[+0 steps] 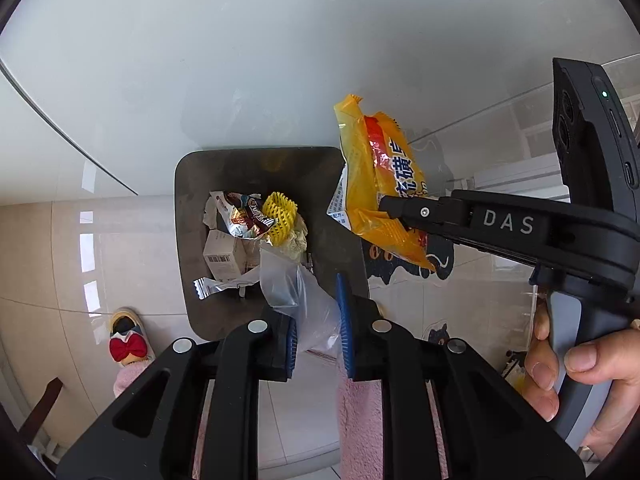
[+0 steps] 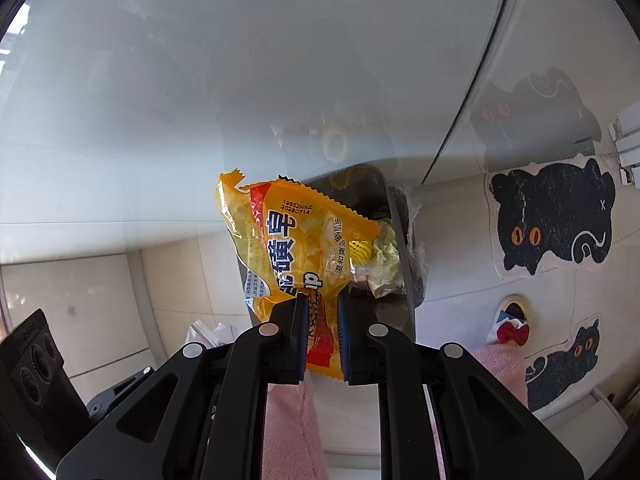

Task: Collect trash
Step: 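Open the left tool over the bin while the right tool releases the soap packet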

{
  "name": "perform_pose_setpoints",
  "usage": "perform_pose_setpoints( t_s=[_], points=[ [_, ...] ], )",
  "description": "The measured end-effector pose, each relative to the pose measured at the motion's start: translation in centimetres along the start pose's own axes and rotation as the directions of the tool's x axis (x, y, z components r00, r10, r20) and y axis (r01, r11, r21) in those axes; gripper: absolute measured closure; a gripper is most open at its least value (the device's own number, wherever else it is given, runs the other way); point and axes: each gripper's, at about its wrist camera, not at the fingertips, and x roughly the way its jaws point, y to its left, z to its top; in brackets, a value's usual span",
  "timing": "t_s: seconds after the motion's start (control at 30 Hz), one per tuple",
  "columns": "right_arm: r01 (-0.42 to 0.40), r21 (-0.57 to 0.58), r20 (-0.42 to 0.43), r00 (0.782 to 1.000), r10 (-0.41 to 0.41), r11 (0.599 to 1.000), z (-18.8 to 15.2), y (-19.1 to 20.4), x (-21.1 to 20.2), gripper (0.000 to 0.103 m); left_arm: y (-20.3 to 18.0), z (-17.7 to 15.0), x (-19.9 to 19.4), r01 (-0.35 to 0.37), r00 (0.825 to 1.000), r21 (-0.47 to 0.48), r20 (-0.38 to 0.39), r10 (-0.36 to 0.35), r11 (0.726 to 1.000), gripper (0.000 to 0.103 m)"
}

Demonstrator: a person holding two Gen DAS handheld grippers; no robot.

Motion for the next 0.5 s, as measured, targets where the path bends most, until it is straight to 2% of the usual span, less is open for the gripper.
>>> perform_pose_setpoints(
  t_s=[0.2,0.5],
  points=[
    [-0.012,0.024,-0.042,0.999,0.013,1.000,0.7,-0.2,1.7,0.088,0.2,0.3,1.1,-0.012,1.000,-0.008,-0.008,0.012,1.000,0.084],
    [0.014,0.000,-0.046,0.999,-0.014,1.000,1.1,0.5,2.0,0.085,0.0,0.7,1.5,-0.034,0.999,0.004,-0.018,0.034,0.999,0.076]
  ],
)
